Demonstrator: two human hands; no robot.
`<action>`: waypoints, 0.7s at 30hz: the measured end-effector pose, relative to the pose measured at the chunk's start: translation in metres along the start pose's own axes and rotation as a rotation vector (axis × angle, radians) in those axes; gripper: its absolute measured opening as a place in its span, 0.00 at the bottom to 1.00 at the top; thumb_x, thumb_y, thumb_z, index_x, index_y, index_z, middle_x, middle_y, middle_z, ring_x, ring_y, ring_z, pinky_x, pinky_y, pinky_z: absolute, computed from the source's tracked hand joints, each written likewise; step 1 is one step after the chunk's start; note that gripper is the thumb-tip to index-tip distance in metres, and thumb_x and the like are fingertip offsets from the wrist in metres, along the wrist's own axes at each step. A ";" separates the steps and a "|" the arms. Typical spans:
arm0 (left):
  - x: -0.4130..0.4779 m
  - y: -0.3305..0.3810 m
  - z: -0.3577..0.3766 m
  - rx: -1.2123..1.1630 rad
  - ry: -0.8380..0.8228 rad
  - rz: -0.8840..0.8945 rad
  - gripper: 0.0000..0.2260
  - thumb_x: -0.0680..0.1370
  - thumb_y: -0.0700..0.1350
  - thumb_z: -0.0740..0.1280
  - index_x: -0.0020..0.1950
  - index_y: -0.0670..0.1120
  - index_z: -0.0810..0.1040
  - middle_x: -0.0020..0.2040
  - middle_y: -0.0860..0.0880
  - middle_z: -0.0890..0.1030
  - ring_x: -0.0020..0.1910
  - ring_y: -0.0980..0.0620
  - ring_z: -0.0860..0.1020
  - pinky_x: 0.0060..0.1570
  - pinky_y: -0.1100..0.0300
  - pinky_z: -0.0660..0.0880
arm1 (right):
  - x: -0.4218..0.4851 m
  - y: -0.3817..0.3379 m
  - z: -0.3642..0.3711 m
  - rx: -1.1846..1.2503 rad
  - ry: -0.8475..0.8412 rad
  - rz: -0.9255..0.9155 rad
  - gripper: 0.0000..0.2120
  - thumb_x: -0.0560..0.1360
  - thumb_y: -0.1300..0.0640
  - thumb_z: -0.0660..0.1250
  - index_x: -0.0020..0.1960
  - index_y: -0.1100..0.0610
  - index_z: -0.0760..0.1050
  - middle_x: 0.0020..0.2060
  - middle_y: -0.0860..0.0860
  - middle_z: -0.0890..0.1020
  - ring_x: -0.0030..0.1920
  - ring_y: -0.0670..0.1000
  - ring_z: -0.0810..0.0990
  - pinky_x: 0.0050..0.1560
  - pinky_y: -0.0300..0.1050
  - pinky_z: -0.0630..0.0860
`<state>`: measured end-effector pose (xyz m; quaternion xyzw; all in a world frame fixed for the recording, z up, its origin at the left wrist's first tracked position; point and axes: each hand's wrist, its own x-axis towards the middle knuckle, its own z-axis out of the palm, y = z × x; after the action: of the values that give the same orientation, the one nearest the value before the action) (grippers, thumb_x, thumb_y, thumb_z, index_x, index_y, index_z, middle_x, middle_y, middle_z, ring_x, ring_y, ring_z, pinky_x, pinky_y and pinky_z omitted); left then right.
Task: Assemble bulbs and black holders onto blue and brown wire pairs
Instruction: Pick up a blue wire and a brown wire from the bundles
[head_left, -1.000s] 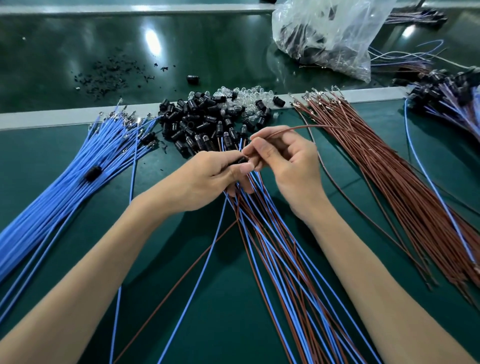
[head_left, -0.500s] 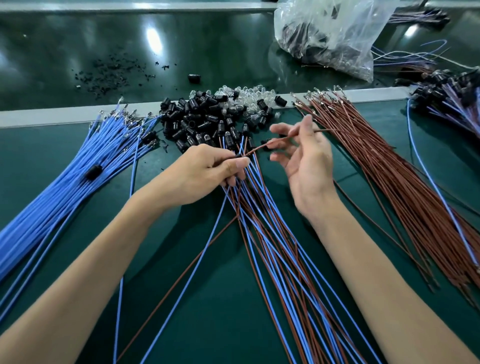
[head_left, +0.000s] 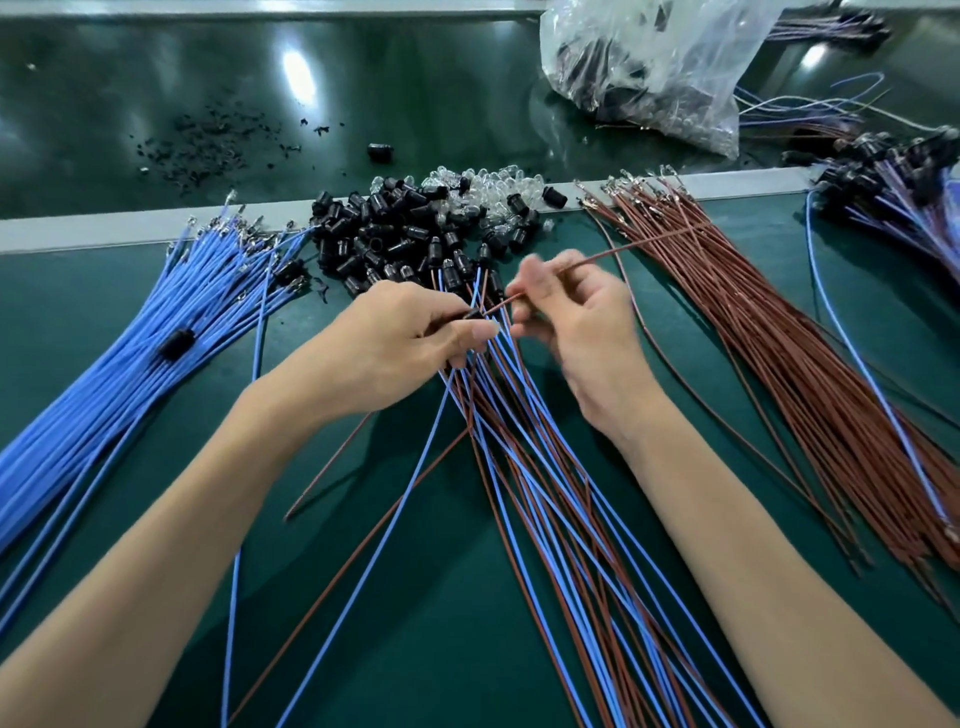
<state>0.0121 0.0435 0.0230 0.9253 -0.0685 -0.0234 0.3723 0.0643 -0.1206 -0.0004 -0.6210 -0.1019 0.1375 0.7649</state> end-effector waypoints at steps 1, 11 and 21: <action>0.000 0.001 0.001 0.026 -0.013 0.013 0.16 0.78 0.53 0.62 0.43 0.42 0.81 0.35 0.48 0.82 0.38 0.45 0.81 0.41 0.50 0.77 | -0.001 0.002 0.001 -0.086 -0.059 0.004 0.08 0.74 0.55 0.67 0.41 0.60 0.75 0.30 0.47 0.79 0.32 0.42 0.77 0.36 0.35 0.77; -0.002 -0.001 -0.001 0.097 0.023 0.017 0.18 0.78 0.54 0.63 0.38 0.41 0.79 0.28 0.55 0.77 0.25 0.57 0.70 0.26 0.66 0.65 | 0.002 0.000 -0.003 -0.013 0.077 -0.057 0.06 0.78 0.63 0.65 0.41 0.60 0.75 0.31 0.47 0.81 0.32 0.43 0.79 0.36 0.34 0.75; -0.002 0.001 -0.003 0.243 -0.075 -0.001 0.19 0.78 0.57 0.60 0.34 0.46 0.71 0.29 0.49 0.75 0.31 0.50 0.72 0.36 0.52 0.73 | 0.002 0.004 -0.006 -0.293 -0.034 -0.207 0.09 0.79 0.62 0.62 0.41 0.53 0.73 0.32 0.44 0.82 0.32 0.44 0.80 0.35 0.36 0.76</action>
<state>0.0100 0.0457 0.0257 0.9621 -0.0844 -0.0496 0.2545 0.0679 -0.1246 -0.0057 -0.7097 -0.1972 0.0524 0.6743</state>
